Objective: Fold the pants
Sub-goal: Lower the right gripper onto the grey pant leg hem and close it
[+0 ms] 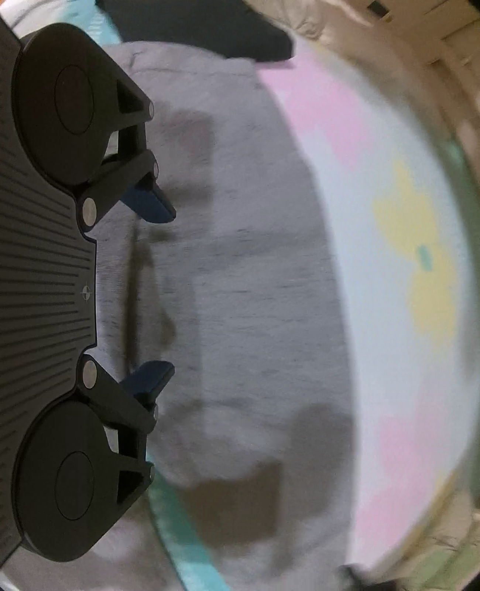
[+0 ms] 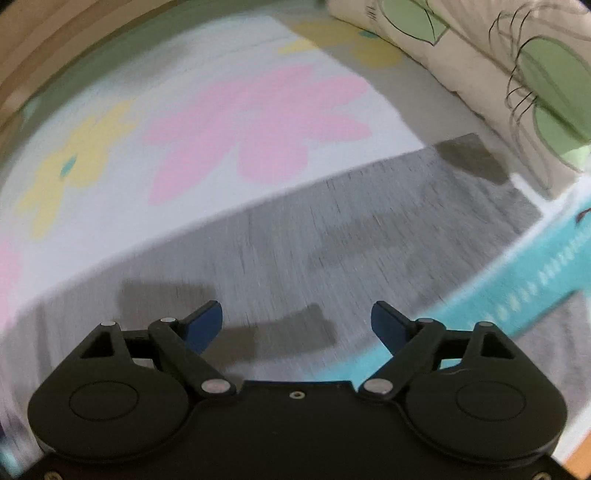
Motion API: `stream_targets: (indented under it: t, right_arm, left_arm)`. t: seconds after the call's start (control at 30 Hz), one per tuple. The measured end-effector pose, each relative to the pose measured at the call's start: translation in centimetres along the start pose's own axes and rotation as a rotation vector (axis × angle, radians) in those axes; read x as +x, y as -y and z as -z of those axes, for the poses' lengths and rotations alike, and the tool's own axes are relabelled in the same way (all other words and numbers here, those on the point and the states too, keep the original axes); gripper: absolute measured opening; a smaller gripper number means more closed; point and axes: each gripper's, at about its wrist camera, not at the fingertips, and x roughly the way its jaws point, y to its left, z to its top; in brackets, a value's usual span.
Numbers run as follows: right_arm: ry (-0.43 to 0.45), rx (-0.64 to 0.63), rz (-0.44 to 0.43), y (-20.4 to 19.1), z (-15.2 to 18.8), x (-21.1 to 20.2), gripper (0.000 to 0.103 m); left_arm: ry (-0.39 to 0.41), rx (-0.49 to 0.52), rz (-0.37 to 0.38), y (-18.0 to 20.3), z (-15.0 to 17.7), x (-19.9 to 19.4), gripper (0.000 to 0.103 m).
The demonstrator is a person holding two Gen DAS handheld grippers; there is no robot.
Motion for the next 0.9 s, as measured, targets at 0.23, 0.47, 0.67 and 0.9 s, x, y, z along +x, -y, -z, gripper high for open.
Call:
stream_targets:
  t: [0.23, 0.47, 0.67, 0.9]
  right_arm:
    - [0.028, 0.132, 0.059, -1.3, -5.4, 6.0, 0.088]
    - [-0.069, 0.226, 0.12, -0.7, -7.1, 11.5, 0.085]
    - [-0.063, 0.108, 0.166, -0.1, -5.1, 10.0, 0.019]
    - [-0.138, 0.136, 0.028, 4.9, -0.8, 6.5, 0.017]
  left_arm:
    - [-0.036, 0.049, -0.016, 0.8, 2.0, 2.4, 0.08]
    - [-0.055, 0.016, 0.005, -0.3, 1.5, 3.0, 0.08]
    - [-0.049, -0.037, 0.023, -2.0, 0.8, 2.6, 0.079]
    - [0.003, -0.185, 0.144, -5.1, -0.7, 0.3, 0.079]
